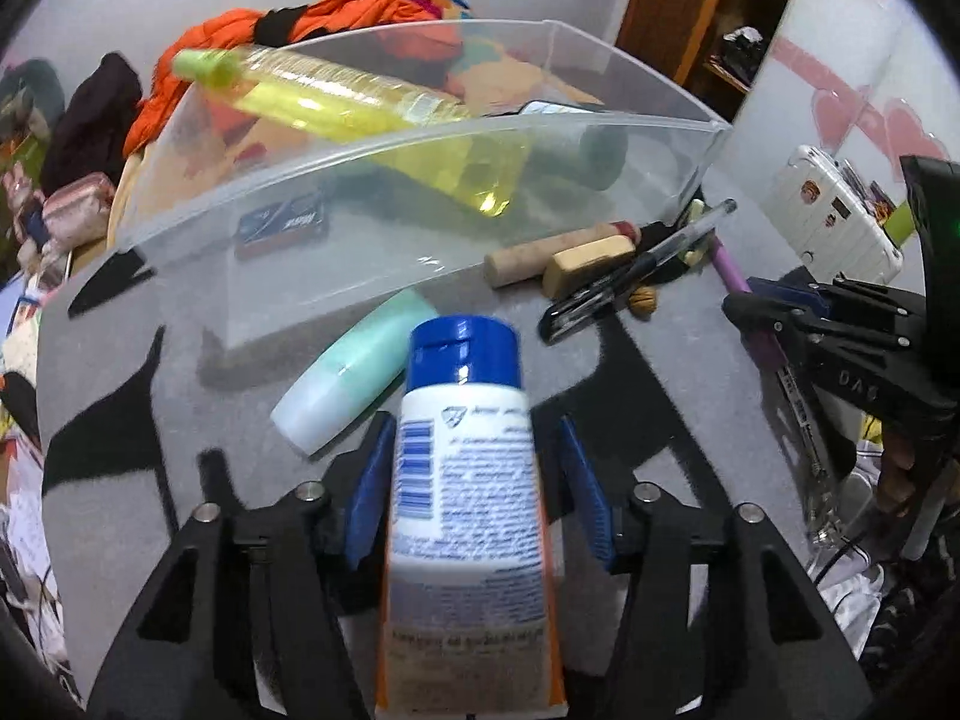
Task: Organize objects
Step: 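Lift the sunscreen tube with the left gripper while the right lifts the purple pen upright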
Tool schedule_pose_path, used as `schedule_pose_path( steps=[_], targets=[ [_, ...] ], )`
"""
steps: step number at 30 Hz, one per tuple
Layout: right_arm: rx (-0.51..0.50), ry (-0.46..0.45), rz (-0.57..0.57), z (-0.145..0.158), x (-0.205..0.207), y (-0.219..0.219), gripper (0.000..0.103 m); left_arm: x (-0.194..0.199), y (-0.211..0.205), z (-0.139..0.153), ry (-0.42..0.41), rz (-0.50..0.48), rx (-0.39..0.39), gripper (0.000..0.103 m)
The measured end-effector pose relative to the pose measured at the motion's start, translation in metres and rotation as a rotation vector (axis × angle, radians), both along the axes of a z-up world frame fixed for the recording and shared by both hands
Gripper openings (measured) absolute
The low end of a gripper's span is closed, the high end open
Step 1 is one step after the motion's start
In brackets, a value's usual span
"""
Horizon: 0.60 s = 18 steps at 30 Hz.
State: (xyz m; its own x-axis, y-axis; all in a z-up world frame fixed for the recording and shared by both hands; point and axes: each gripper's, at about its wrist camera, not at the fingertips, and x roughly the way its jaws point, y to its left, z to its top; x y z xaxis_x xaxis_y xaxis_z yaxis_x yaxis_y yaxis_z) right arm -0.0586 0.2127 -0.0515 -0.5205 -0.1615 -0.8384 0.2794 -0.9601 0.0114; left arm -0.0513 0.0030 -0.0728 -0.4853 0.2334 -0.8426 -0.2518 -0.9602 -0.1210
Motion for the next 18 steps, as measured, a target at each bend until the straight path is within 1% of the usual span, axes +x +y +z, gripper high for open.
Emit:
schedule_pose_path(
  steps=[1,3,5,9,13,18],
  targets=[
    [-0.027,-0.013,-0.003,0.001,0.0,0.004,0.016,0.001,0.002,0.001,0.009,0.0,-0.007,0.044],
    [-0.08,-0.028,-0.013,0.005,0.001,0.011,0.011,0.002,0.002,0.002,0.009,-0.004,0.009,0.044],
    [-0.1,-0.016,-0.025,0.01,0.005,0.016,0.01,0.004,0.003,0.004,0.019,0.0,0.016,0.043],
    [-0.118,0.04,-0.031,0.028,0.013,0.02,0.01,0.008,0.003,0.015,0.051,0.011,0.025,0.043],
    [-0.135,0.102,-0.03,0.048,0.014,0.024,0.01,0.013,-0.001,0.037,0.115,0.018,0.05,0.042],
    [-0.153,0.202,-0.031,0.077,0.016,0.024,0.01,0.015,-0.003,0.067,0.195,0.03,0.077,0.041]
  ],
)
